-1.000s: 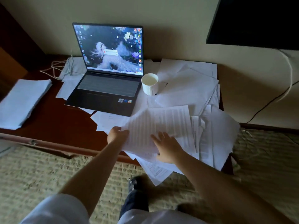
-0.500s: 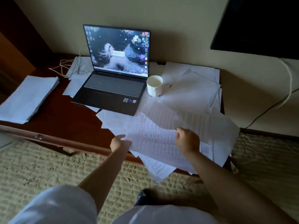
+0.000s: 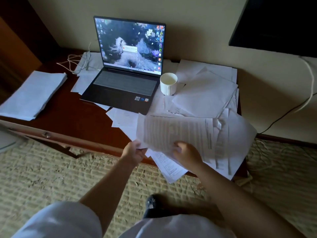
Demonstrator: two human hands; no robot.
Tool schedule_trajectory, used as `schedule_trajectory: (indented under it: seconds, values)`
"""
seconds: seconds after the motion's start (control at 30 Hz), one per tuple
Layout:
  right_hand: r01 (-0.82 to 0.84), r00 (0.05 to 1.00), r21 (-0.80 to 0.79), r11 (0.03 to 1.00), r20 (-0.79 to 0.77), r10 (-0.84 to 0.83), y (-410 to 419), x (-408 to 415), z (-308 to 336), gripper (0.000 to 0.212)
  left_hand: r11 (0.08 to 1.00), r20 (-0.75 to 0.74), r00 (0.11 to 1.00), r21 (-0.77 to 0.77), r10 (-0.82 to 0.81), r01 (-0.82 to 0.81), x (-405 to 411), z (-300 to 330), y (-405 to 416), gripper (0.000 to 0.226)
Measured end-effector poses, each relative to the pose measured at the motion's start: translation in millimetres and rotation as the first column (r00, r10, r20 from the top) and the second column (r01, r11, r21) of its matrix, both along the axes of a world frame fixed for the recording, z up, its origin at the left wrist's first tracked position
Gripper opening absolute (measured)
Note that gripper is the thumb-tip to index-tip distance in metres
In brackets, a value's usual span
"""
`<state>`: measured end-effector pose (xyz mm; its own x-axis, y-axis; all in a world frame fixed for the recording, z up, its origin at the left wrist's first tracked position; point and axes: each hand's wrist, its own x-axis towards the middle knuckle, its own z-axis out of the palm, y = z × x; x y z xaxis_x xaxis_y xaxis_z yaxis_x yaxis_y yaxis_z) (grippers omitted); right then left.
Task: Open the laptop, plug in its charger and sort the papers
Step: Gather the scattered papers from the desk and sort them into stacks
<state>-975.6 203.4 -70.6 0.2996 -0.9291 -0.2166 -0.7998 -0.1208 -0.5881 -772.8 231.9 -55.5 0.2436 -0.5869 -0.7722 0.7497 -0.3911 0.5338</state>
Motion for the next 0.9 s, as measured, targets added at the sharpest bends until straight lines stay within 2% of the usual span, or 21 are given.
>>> schedule_trajectory:
  seconds: [0.03,0.07,0.1,0.13,0.17,0.2,0.23,0.27,0.33,0.37,0.4,0.43,0.47,0.5,0.6,0.67,0.73,0.77,0.83,0.87,0.9]
  values:
    - [0.052,0.999,0.028,0.998,0.014,-0.053,-1,0,1,0.022,0.999,-0.003,1.0,-0.049,-0.009,0.009,0,-2,2,0.022]
    - [0.083,0.997,0.03,0.996,0.001,-0.083,-1,-1,1,0.024,0.995,0.067,0.996,-0.076,-0.06,0.065,1,-5,2,0.037]
    - [0.115,0.993,0.02,0.993,-0.016,-0.114,-2,-1,2,0.027,0.986,0.23,0.963,-0.052,-0.14,0.156,3,-9,4,0.061]
    - [0.146,0.989,-0.013,0.989,-0.024,-0.146,-2,-2,1,0.028,0.966,0.434,0.867,0.032,-0.245,0.257,5,-12,4,0.085]
    - [0.175,0.984,-0.051,0.983,-0.023,-0.177,-3,-4,1,0.027,0.939,0.602,0.728,0.121,-0.328,0.323,6,-12,5,0.099]
    - [0.206,0.978,-0.111,0.972,-0.013,-0.208,-2,-4,2,0.025,0.919,0.691,0.622,0.171,-0.368,0.355,8,-15,4,0.107]
    - [0.241,0.97,-0.175,0.955,0.009,-0.243,-1,-5,2,0.021,0.911,0.729,0.57,0.184,-0.379,0.37,7,-13,3,0.11]
    - [0.251,0.967,-0.217,0.943,0.021,-0.253,0,-6,3,0.019,0.901,0.751,0.532,0.192,-0.39,0.39,7,-12,2,0.109]
    - [0.134,0.99,-0.303,0.944,0.007,-0.138,2,-10,0,0.05,0.858,0.793,0.426,0.222,-0.435,0.463,6,-12,1,0.096]
    - [0.017,0.999,-0.339,0.941,-0.035,-0.031,2,-13,-5,0.068,0.831,0.807,0.377,0.232,-0.455,0.506,6,-14,1,0.084]
    - [-0.094,0.994,-0.343,0.935,-0.08,0.07,3,-15,-5,0.074,0.817,0.824,0.342,0.229,-0.453,0.529,8,-18,-1,0.066]
    - [-0.178,0.983,-0.317,0.932,-0.103,0.153,4,-16,-4,0.067,0.816,0.829,0.332,0.232,-0.45,0.529,8,-17,-2,0.043]
    - [-0.226,0.973,-0.296,0.928,-0.109,0.202,5,-17,-3,0.049,0.834,0.827,0.354,0.225,-0.438,0.504,8,-16,-4,0.025]
    - [-0.259,0.965,-0.287,0.922,-0.119,0.234,5,-18,-4,0.037,0.858,0.822,0.39,0.212,-0.416,0.468,9,-17,-6,0.022]
    - [-0.291,0.956,-0.383,0.876,-0.144,0.255,6,-19,-9,0.048,0.921,0.793,0.499,0.196,-0.351,0.336,8,-15,-9,0.029]
    - [-0.209,0.978,-0.516,0.831,-0.088,0.191,2,-17,-11,0.032,0.927,0.786,0.511,0.212,-0.349,0.308,9,-14,-8,0.042]
    - [-0.066,0.998,-0.623,0.779,-0.054,0.041,-3,-14,-6,0.019,0.931,0.709,0.611,0.198,-0.353,0.308,11,-16,-6,0.065]
    - [-0.051,0.998,-0.653,0.756,-0.059,0.017,-5,-13,-5,0.02,0.936,0.64,0.684,0.207,-0.35,0.286,11,-16,-5,0.069]
    - [-0.181,0.981,-0.652,0.737,-0.17,0.091,-4,-10,-8,0.052,0.948,0.468,0.828,0.214,-0.31,0.235,12,-14,-4,0.048]
    - [-0.26,0.963,-0.581,0.771,-0.219,0.16,-1,-9,-10,0.067,0.957,0.34,0.9,0.189,-0.274,0.22,14,-16,-5,0.041]
    - [-0.314,0.946,-0.472,0.824,-0.233,0.227,3,-7,-8,0.077,0.963,0.209,0.946,0.162,-0.248,0.216,14,-14,-4,0.05]
